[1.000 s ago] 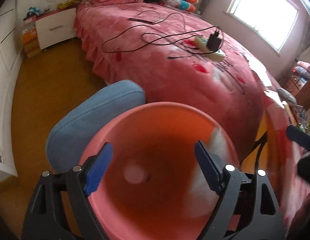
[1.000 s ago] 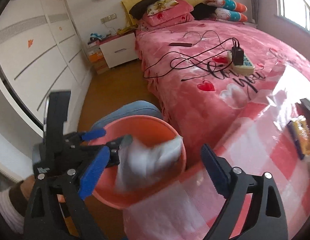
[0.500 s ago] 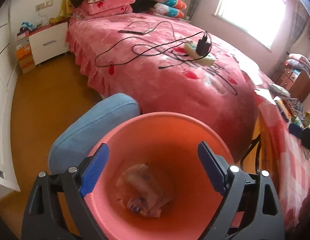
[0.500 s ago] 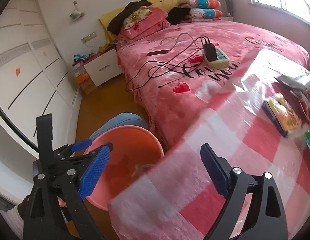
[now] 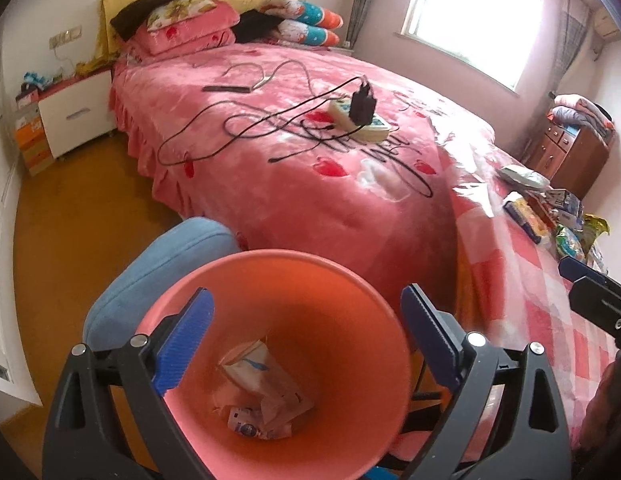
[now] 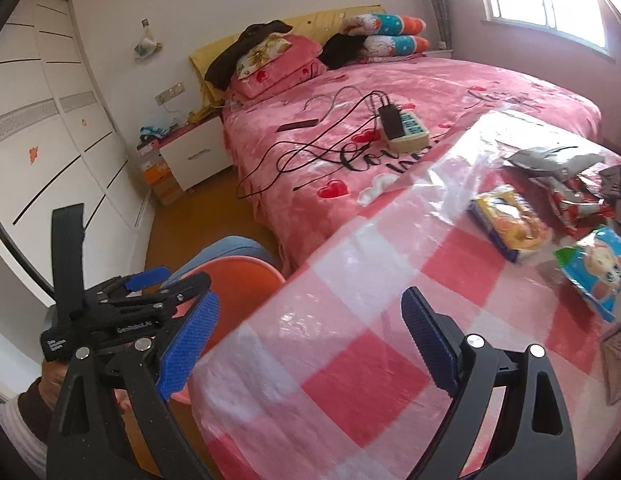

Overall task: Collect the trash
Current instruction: 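Move both tools back over the table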

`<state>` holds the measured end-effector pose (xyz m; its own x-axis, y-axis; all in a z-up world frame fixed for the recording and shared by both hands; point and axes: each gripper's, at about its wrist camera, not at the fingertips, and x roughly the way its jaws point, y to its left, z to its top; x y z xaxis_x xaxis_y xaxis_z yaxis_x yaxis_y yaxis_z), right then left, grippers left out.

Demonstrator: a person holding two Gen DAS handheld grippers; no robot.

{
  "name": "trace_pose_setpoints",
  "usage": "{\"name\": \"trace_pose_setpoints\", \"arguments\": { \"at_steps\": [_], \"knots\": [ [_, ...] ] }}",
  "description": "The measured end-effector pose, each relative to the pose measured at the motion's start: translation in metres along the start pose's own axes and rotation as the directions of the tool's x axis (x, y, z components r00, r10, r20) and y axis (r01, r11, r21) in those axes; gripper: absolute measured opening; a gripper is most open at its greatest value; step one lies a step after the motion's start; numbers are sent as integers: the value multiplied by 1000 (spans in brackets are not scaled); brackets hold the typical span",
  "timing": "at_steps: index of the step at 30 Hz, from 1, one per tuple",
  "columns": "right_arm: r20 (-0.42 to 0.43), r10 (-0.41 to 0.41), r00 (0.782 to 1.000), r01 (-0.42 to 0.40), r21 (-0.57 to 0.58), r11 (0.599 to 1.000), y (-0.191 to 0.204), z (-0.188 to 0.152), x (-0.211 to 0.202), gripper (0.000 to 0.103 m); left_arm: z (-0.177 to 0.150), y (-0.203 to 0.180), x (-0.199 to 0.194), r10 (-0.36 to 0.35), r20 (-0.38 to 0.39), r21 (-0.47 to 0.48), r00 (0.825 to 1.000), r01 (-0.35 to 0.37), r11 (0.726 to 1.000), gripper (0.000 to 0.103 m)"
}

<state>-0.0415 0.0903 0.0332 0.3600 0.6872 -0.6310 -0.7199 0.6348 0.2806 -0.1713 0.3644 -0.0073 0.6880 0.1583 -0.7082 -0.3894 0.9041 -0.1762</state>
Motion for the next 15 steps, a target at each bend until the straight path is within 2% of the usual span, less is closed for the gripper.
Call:
{"name": "trace_pose_setpoints", "arguments": {
  "at_steps": [7, 15],
  "knots": [
    [40, -6, 999, 5, 44, 999, -21, -3, -25, 91, 6, -26, -13, -3, 20, 47, 1000, 2, 999, 96],
    [79, -35, 996, 28, 95, 995, -46, -8, -50, 91, 16, -60, -20, -44, 34, 84, 998, 41, 996, 96]
  ]
}}
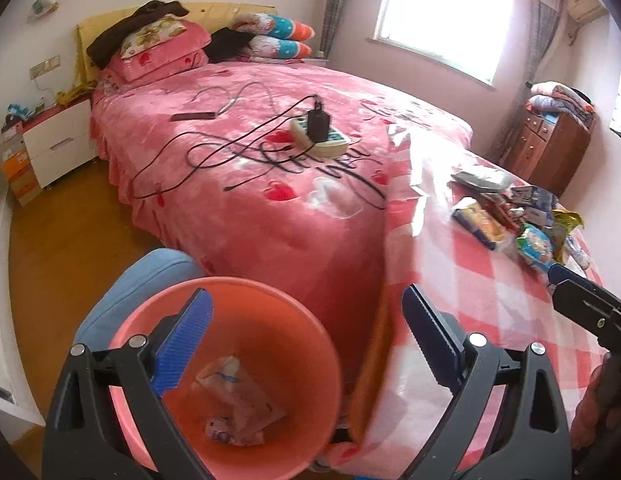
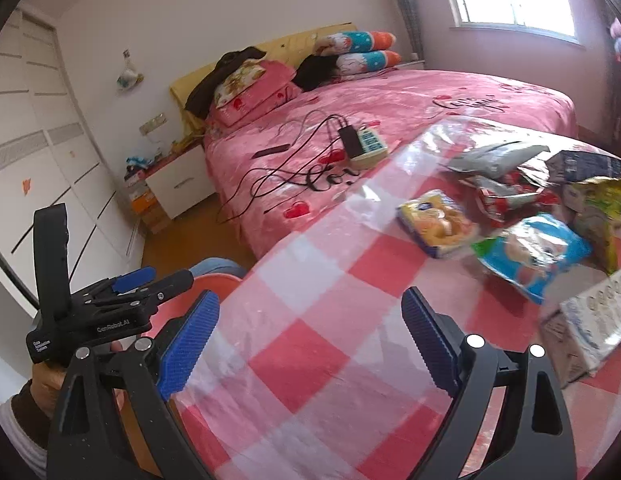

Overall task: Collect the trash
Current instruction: 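Move both tools back over the table, then grasp the white milk carton with the left tool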

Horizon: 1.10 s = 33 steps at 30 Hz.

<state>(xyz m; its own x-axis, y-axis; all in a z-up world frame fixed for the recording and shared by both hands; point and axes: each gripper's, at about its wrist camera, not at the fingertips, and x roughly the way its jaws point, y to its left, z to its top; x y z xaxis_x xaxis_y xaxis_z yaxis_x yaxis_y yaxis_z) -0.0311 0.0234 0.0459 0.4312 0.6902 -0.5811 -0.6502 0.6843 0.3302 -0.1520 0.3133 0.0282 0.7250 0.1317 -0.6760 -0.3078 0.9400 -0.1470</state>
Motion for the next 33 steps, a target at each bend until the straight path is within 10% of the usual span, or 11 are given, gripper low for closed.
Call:
{"name": "trace_pose_setpoints", "arguments": {
  "at_steps": [22, 33],
  "knots": [
    [96, -149, 984, 129, 185, 974, -97, -6, -72, 91, 12, -136, 4, -177, -23, 240, 984, 177, 955, 96],
    [130, -273, 953, 223, 305, 926, -156, -15, -112, 91, 8, -218, 11, -305, -72, 433, 949, 306, 848, 96]
  ]
}}
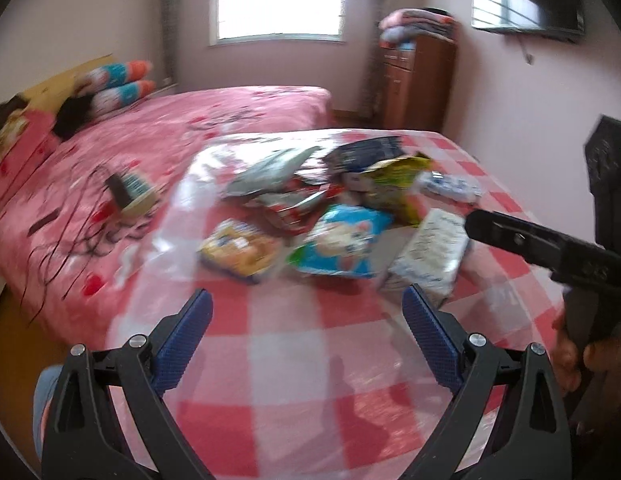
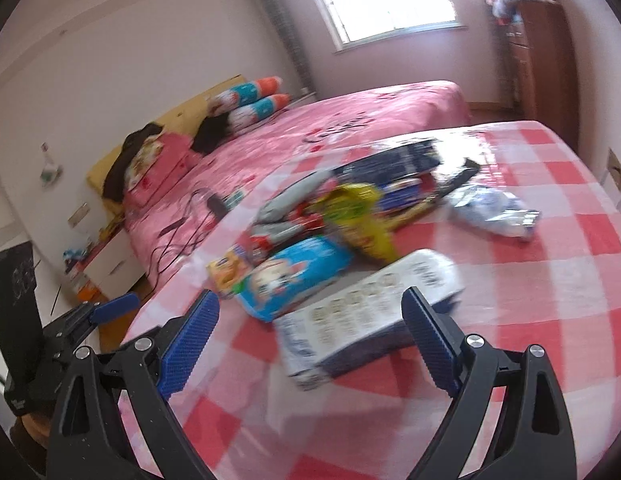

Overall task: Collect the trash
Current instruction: 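Grasp the white milk carton with the left tool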

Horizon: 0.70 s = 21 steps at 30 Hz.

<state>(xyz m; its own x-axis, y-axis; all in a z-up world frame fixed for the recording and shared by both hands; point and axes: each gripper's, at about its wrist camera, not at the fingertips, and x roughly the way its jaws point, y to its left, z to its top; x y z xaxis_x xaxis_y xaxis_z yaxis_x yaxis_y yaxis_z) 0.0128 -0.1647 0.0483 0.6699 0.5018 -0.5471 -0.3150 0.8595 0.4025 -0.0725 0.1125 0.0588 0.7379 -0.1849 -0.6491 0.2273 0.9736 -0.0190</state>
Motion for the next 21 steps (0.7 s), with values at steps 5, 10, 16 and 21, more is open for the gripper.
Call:
{"name": "trace_pose_setpoints", "arguments": {
  "at_steps": [5, 10, 16, 21],
  "knots": [
    [2, -65, 998, 65, 23, 998, -28, 8, -8, 91, 9, -36, 16, -82, -14, 103, 997, 83, 991, 96],
    [-16, -94, 995, 95, 67, 993, -50, 9, -9, 91, 16, -65, 32, -139, -43, 207, 989, 145, 968, 96],
    [-21, -82, 996, 84, 92, 992, -62, 11, -5, 91, 25, -89, 61, -175, -103, 275, 979, 197, 941, 96],
    [-24, -86, 996, 88, 111, 990, -70, 11, -5, 91, 33, -99, 81, -218, -147, 283, 965, 252, 925, 96]
  ]
}}
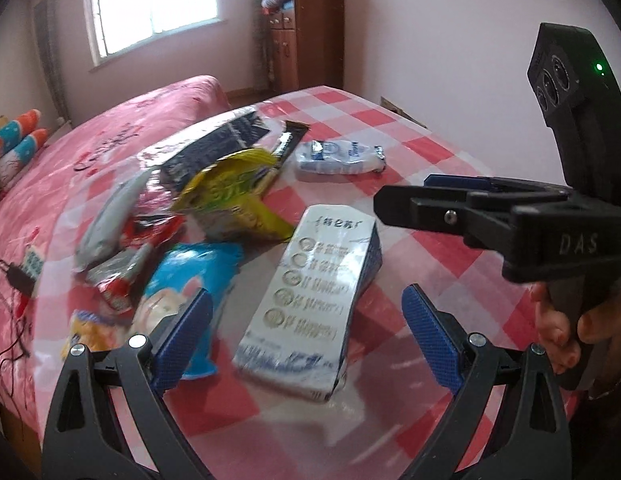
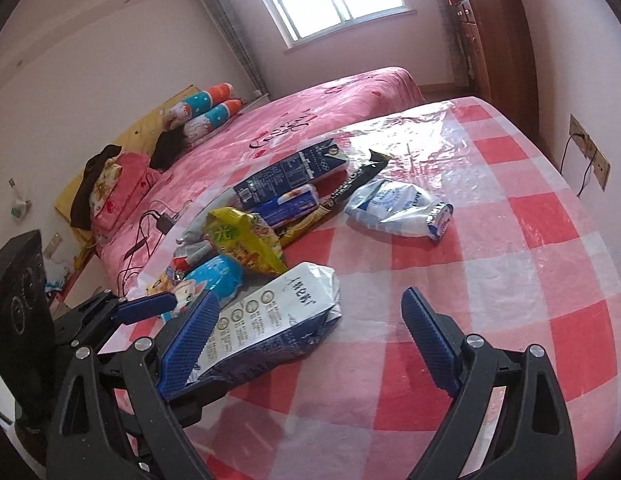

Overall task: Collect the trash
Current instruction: 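Grasp the white milk carton with the left tool, then grasp the yellow-green snack bag with the right tool while the left tool holds the carton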

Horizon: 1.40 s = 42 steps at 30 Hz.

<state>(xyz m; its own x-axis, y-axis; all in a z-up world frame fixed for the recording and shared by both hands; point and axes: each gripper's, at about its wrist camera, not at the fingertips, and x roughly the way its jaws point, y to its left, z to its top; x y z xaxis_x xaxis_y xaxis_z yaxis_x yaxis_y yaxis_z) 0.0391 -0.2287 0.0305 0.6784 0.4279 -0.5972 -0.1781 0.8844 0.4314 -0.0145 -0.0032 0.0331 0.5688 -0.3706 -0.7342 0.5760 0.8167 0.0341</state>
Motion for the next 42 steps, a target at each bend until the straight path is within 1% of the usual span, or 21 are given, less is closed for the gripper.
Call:
{"name": "trace_pose_setpoints", "arguments": {
  "at_steps": [4, 9, 10, 13, 16, 17, 19, 21, 25, 30, 31, 34, 37, 40, 42],
  "knots": [
    [-2, -1, 1000, 2, 19, 1000, -6, 1, 1, 91, 6, -2, 12, -14, -19, 14, 1000, 14, 1000, 96],
    [-4, 6, 1000, -5, 39, 999, -11, 3, 2, 91, 12, 0, 24, -18, -26, -1, 1000, 18, 1000, 95],
    [-4, 4, 1000, -4, 40, 999, -12, 3, 3, 91, 12, 0, 26, -21, -29, -6, 999, 21, 1000, 93],
    [-8, 4, 1000, -4, 48, 999, -14, 3, 4, 91, 13, 1, 30, -13, -38, -10, 999, 13, 1000, 80],
    [-12, 8, 1000, -8, 53, 999, -16, 3, 6, 91, 12, 1, 33, -17, -49, -21, 999, 16, 1000, 76],
    [-14, 7, 1000, -6, 53, 999, -16, 3, 7, 91, 11, 0, 33, -22, -49, -25, 999, 21, 999, 72],
    [-17, 6, 1000, -5, 52, 999, -15, 2, 8, 91, 11, -2, 33, -27, -45, -28, 999, 26, 999, 68],
    [-20, 6, 1000, -5, 48, 999, -14, 2, 10, 91, 10, -3, 32, -20, -41, -33, 999, 18, 999, 67],
    [-27, 6, 1000, -5, 41, 999, -11, 1, 13, 91, 8, 1, 31, -25, -35, -85, 999, 22, 996, 66],
    [-32, 9, 999, -8, 25, 1000, -4, 1, 16, 91, 5, 3, 26, -27, -28, -140, 999, 23, 990, 60],
    [-33, 20, 999, -19, 29, 999, -3, 2, 16, 91, 3, 4, 25, -30, -27, -154, 999, 26, 988, 59],
    [-39, 51, 998, -50, 44, 998, -1, 5, 17, 91, -2, 8, 19, -31, -22, -199, 999, 26, 980, 58],
    [-39, 56, 998, -55, 37, 998, 3, 8, 18, 91, -10, 17, 10, -40, -12, -261, 999, 35, 965, 57],
    [-50, 64, 997, -63, 37, 997, 6, 10, 21, 91, -16, 22, 0, -43, 1, -296, 999, 42, 954, 57],
    [-65, 84, 994, -81, 45, 996, 9, 9, 24, 91, -22, 25, -9, -46, 7, -311, 999, 46, 949, 57]
  ]
}}
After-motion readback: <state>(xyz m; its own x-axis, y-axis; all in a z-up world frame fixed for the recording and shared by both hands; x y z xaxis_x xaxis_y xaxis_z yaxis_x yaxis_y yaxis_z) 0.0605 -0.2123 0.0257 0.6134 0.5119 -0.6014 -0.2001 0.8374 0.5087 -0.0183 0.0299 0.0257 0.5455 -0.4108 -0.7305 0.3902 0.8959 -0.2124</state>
